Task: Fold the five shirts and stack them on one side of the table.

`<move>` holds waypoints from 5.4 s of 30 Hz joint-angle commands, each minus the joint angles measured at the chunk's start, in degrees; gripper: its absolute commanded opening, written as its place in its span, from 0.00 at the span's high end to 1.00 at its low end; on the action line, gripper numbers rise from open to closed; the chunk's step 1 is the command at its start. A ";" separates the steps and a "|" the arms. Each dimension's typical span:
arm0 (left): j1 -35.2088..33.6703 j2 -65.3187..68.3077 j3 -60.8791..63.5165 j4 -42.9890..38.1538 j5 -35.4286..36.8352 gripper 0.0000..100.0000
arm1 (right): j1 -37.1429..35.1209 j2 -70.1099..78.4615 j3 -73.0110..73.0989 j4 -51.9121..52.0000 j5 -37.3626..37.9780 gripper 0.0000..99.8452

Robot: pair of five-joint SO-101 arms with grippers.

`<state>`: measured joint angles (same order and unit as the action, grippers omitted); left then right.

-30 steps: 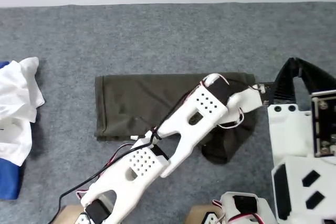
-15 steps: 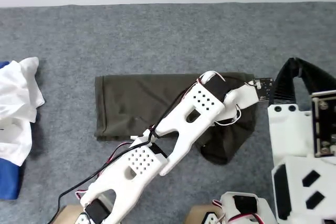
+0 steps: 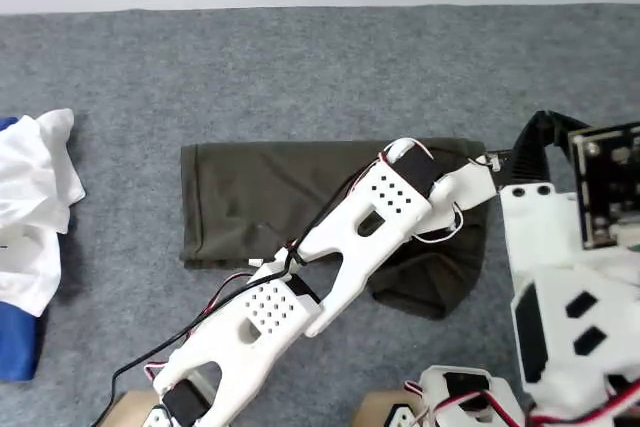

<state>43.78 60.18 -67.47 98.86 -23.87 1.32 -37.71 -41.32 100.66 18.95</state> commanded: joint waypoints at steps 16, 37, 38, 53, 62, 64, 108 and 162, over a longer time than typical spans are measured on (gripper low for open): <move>-8.09 2.81 -2.51 -7.03 2.29 0.86 | 0.13 -0.31 0.53 1.89 -0.26 0.98; -13.80 4.04 -16.04 1.67 2.46 0.86 | 0.13 -0.31 0.53 1.89 -0.26 0.98; -14.07 4.04 -16.13 1.67 3.16 0.86 | 0.13 -0.31 0.53 1.89 -0.26 0.98; -5.89 -12.48 8.66 1.76 5.19 0.86 | 14.11 -1.36 0.53 1.80 -0.18 0.98; -4.57 -14.15 21.32 1.41 2.46 0.86 | 14.11 -1.19 0.53 1.80 -0.18 0.98; -5.54 -13.89 21.23 0.62 2.37 0.86 | 14.11 -1.19 0.53 1.80 -0.18 0.98; -17.14 -14.15 12.18 -0.09 8.88 0.87 | 14.11 -1.54 0.62 1.80 2.20 0.98; -57.67 -76.75 61.76 1.67 14.95 0.99 | 0.13 39.34 45.01 -22.37 5.63 0.84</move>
<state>-11.08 -13.23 -7.78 99.21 -8.75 2.29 -0.44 4.22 81.58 25.36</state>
